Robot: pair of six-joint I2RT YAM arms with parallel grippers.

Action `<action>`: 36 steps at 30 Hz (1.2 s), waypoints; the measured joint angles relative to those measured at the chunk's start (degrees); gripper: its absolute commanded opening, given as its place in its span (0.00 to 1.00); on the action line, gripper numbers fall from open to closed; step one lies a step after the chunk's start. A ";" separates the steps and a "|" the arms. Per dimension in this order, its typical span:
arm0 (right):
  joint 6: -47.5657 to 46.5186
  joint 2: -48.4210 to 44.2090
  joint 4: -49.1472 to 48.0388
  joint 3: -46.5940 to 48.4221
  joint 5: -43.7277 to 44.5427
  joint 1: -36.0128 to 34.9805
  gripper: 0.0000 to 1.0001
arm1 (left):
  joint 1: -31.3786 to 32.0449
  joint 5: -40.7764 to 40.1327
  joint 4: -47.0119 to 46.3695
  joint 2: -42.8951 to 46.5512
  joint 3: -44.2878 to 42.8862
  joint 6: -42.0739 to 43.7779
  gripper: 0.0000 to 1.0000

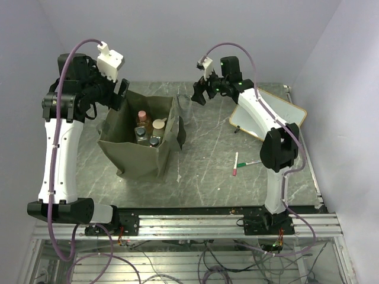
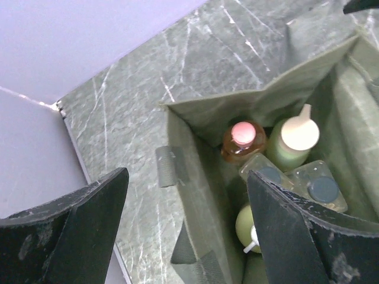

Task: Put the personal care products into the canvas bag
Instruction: Pick up the care product from the center of the board.

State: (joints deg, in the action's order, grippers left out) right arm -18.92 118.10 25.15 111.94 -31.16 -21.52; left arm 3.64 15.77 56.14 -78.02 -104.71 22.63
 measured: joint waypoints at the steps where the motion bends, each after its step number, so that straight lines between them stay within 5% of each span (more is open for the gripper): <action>1: -0.04 1.11 -0.26 0.63 -0.35 -0.02 0.88 | -0.59 -0.50 -0.20 -0.15 -0.17 -0.31 0.91; 8: -1.09 7.08 -0.85 4.57 -2.34 -0.44 0.81 | -5.18 -1.66 -0.33 -1.42 -0.90 -1.25 0.90; 27: -1.25 12.31 -3.10 8.92 -7.82 -3.30 0.38 | -9.81 -1.64 -0.13 -1.88 -0.79 0.31 0.89; 36: -1.79 12.70 -2.80 9.62 -8.07 -3.82 0.35 | -9.84 -1.25 0.00 -1.95 0.15 0.50 0.89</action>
State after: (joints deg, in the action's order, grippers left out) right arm -20.71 130.80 22.35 121.56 -39.22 -25.34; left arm -6.20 14.52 56.14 -79.96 -104.55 23.14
